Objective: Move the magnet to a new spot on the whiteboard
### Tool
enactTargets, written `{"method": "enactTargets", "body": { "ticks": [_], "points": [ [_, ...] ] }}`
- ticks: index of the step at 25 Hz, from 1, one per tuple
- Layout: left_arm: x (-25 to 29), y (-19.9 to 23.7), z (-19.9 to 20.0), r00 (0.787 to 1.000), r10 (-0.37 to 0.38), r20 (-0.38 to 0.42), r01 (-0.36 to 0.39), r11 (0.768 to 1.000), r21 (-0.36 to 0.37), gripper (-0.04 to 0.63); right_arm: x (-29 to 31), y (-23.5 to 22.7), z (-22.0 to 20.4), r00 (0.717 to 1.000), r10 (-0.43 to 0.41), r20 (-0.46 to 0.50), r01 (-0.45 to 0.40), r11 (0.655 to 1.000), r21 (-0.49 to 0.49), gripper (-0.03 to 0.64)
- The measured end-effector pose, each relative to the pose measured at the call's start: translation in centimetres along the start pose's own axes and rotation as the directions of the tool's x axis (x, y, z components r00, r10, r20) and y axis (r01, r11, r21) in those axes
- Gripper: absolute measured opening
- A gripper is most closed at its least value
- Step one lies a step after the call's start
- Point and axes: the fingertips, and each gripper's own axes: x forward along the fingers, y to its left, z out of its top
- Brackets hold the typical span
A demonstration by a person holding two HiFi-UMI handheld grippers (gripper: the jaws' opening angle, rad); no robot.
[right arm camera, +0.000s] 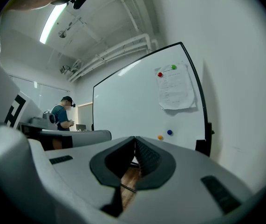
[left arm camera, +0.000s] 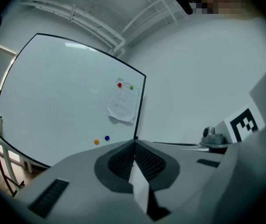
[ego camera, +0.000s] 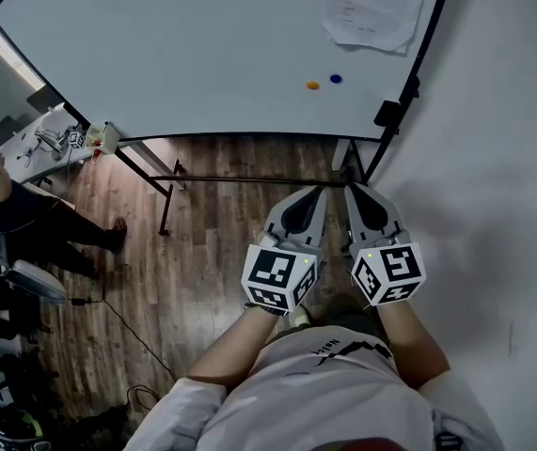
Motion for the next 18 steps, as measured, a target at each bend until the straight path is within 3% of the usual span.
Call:
{"method": "enactTargets", "body": {
  "ticks": [10, 18],
  "points": [
    [1.3, 1.2, 0.6, 1.0, -0.001, 0.003, 0.001, 1.0, 0.013, 0.011, 2.2, -0.6, 0.4, 1.0, -0.006, 0.014, 0.006, 1.0, -0.007, 0.015],
    [5.2, 3.5, 0.4, 1.0, 0.018, -0.006, -0.018, 1.0, 0.025, 0.011, 6.9, -4.2, 0.1, 1.0, -0.014, 0.015, 0.014, 1.0, -0.005, 0.015]
  ]
}}
